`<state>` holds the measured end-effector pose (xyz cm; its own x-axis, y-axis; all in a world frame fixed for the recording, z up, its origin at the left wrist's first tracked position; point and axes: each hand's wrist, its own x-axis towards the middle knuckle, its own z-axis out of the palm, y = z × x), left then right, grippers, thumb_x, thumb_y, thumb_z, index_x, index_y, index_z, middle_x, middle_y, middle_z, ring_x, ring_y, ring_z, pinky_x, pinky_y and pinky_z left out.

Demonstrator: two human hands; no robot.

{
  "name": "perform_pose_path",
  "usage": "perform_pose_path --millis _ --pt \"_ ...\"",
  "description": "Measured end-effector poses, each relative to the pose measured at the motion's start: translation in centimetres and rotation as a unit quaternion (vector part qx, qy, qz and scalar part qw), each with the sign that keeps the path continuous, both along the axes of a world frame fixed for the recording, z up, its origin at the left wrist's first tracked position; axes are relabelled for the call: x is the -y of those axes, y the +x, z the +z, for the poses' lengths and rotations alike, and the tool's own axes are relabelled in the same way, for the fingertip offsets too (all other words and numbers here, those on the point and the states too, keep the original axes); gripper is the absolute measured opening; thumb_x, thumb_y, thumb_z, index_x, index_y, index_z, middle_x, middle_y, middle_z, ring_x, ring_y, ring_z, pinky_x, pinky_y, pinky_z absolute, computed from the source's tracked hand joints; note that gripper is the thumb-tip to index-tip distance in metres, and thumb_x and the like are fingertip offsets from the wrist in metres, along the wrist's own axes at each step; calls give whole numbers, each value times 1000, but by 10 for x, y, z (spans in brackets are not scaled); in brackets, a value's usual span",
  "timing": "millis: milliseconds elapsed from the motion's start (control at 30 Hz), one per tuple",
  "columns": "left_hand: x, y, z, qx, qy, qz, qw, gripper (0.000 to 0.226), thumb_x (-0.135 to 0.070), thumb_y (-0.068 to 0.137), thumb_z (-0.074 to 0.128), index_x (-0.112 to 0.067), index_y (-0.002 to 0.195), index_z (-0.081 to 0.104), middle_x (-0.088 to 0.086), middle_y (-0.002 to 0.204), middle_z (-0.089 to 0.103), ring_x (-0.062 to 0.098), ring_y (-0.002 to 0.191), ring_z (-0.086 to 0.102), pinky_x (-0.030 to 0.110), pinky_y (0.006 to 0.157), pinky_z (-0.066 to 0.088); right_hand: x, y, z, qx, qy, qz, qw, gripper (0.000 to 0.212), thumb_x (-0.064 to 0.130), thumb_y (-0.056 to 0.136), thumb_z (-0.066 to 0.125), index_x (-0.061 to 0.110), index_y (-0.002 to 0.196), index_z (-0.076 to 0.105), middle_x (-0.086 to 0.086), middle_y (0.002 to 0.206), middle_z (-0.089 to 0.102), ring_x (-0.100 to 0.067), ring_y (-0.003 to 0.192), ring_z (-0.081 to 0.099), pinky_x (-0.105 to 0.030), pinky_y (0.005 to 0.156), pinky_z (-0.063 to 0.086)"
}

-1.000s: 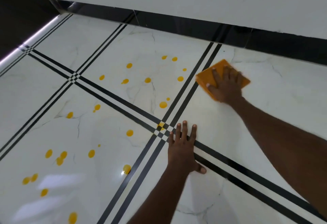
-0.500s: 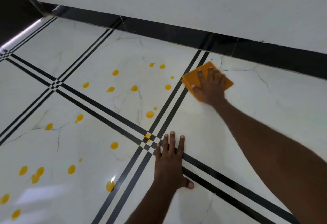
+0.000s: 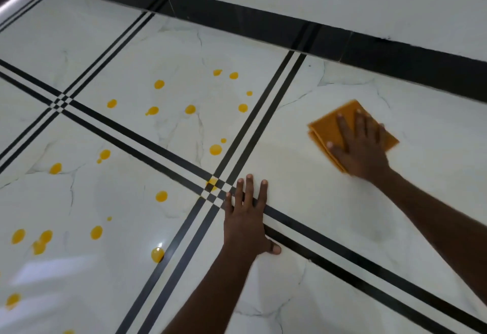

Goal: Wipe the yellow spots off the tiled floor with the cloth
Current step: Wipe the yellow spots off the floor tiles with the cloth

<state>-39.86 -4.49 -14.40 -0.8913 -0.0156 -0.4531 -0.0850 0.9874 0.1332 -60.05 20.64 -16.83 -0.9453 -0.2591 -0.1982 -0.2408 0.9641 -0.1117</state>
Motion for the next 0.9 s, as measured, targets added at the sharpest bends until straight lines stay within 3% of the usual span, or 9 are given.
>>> perform_pose_path --millis 167,267,367,433,533,667,800,900 --pt "3 -2 -2 8 -8 -9 1000 150 -71 62 79 -29 153 -31 9 158 -42 32 147 -35 54 124 -9 82 -38 0 16 -23 -24 999 93 75 88 16 24 165 10 -26 170 9 -49 156 9 -70 123 4" --pt "5 -3 -1 7 -13 -15 1000 148 -74 62 77 -29 153 -31 10 158 -41 32 147 -34 53 124 -8 91 32 -3 6 -41 85 996 89 75 92 17 26 165 13 -22 171 11 -44 157 12 -66 124 6" --pt "4 -3 -1 6 -14 -18 1000 149 -77 60 75 -29 154 -30 10 160 -38 33 149 -31 52 125 -7 18 112 -5 17 -46 137 989 84 77 95 20 30 165 14 -17 172 13 -41 158 14 -64 124 12" --pt "4 -3 -2 -3 -15 -16 1000 150 -78 59 75 -29 154 -30 10 161 -37 33 150 -29 52 125 -7 -57 128 -4 22 -34 90 995 85 78 95 15 29 164 19 -19 171 16 -43 156 20 -65 123 15" --pt "5 -3 -6 -3 -20 -21 1000 150 -78 59 76 -28 154 -29 10 161 -36 33 150 -28 52 125 -6 -126 88 0 11 -5 -41 999 92 81 91 11 26 165 18 -24 168 20 -47 153 23 -67 121 16" --pt "6 -3 -3 -7 -15 -16 1000 150 -80 57 75 -29 156 -26 8 163 -33 31 152 -25 52 126 -3 -60 35 -1 -21 -24 -135 990 96 76 87 12 20 164 21 -32 165 20 -54 150 21 -72 120 13" --pt "5 26 4 -47 -3 41 998 138 -84 67 64 -18 160 -14 8 168 -20 28 155 -16 50 127 1 52 82 -9 -41 -24 47 998 89 73 90 23 21 162 28 -28 165 26 -51 149 28 -70 120 17" --pt "6 75 2 -78 1 88 993 121 -81 80 51 -13 160 -8 11 168 -13 26 156 -11 48 127 3 46 142 -10 -40 -23 176 983 84 75 94 24 27 163 25 -21 168 25 -44 153 26 -65 122 19"
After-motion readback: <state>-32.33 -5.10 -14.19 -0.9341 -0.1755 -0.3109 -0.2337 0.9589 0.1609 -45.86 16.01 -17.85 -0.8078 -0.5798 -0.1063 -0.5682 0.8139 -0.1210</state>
